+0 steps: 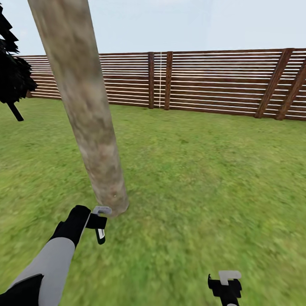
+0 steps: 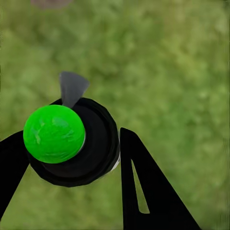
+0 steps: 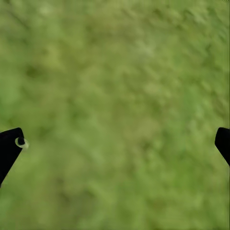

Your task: In the garden, pick up the pesticide atomizer on the floor and spray pesticide onto both trees until each tree trunk is fully covered.

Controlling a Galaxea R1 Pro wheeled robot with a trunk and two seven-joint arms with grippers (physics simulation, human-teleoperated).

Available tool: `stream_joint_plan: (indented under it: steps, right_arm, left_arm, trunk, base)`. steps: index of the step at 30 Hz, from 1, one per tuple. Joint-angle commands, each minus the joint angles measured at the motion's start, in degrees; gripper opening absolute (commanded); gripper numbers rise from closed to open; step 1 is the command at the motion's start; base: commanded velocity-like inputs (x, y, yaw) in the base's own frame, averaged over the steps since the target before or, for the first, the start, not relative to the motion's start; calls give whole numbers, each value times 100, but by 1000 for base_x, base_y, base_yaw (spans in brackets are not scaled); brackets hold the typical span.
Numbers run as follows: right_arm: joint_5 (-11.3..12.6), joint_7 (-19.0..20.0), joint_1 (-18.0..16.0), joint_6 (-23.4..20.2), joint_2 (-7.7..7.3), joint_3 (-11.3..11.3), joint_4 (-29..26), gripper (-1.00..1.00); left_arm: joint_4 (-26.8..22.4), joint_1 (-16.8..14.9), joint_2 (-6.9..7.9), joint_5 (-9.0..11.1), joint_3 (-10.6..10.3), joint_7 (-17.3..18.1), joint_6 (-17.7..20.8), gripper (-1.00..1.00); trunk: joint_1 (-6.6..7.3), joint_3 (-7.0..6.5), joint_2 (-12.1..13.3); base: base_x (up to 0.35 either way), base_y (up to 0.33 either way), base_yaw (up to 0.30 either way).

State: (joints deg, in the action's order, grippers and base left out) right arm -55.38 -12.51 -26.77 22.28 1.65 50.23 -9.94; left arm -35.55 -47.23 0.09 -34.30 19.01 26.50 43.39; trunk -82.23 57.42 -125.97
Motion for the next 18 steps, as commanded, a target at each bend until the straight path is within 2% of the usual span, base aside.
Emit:
stream_joint_plan:
  steps: [1, 6, 13, 18]
  right_arm:
    - [-61, -24, -4, 13, 2, 39, 1, 100]
    - [-61, -24, -4, 13, 4, 39, 1, 100]
    - [-61, -19, 41, 13, 2, 32, 9, 100]
    - [-61, -16, 48, 13, 2, 31, 10, 100]
  left_arm:
    - [-6, 0, -2, -57, 38, 58, 12, -100]
    - [-13, -8, 6, -59, 53, 57, 10, -100]
    - [-14, 2, 8, -56, 73, 40, -1, -100]
    - [-17, 3, -1, -50, 72, 47, -27, -100]
  trunk:
    - [0, 5, -2]
    - [0, 5, -2]
    - [0, 5, -2]
    - [0, 5, -2]
  base:
    - [43, 0, -1]
    - [21, 0, 0]
    - [262, 43, 0]
    - [66, 7, 0]
